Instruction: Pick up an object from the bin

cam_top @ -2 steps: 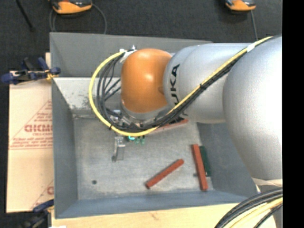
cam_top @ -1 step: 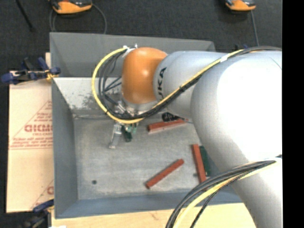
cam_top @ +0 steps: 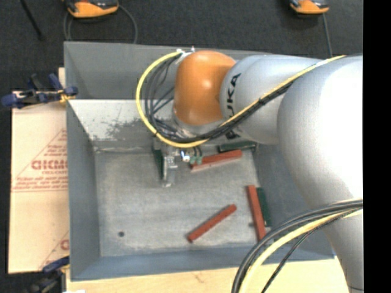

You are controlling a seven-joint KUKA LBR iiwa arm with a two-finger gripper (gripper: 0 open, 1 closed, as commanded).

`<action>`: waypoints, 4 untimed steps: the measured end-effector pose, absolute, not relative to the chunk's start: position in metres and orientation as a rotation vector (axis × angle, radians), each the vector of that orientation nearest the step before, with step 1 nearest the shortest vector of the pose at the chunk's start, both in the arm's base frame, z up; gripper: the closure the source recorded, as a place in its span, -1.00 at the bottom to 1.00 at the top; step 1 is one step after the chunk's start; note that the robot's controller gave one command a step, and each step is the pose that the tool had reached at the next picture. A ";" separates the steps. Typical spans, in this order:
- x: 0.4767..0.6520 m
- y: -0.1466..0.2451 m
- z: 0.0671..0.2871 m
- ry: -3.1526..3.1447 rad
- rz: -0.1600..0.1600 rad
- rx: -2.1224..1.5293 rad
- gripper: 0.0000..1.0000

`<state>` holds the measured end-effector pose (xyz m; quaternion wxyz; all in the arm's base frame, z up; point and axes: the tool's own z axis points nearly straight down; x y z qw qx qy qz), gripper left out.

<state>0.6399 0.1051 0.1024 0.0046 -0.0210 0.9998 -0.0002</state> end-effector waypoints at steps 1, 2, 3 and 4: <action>0.653 0.103 0.106 3.133 0.004 0.101 -1.00; 0.647 0.098 0.071 3.110 0.003 0.494 -1.00; 0.647 0.099 0.072 3.110 0.002 0.492 -1.00; 0.650 0.098 0.074 3.097 0.006 0.491 1.00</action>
Offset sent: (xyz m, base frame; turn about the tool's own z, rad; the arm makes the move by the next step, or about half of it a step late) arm 0.0112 -0.0013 0.0021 0.1071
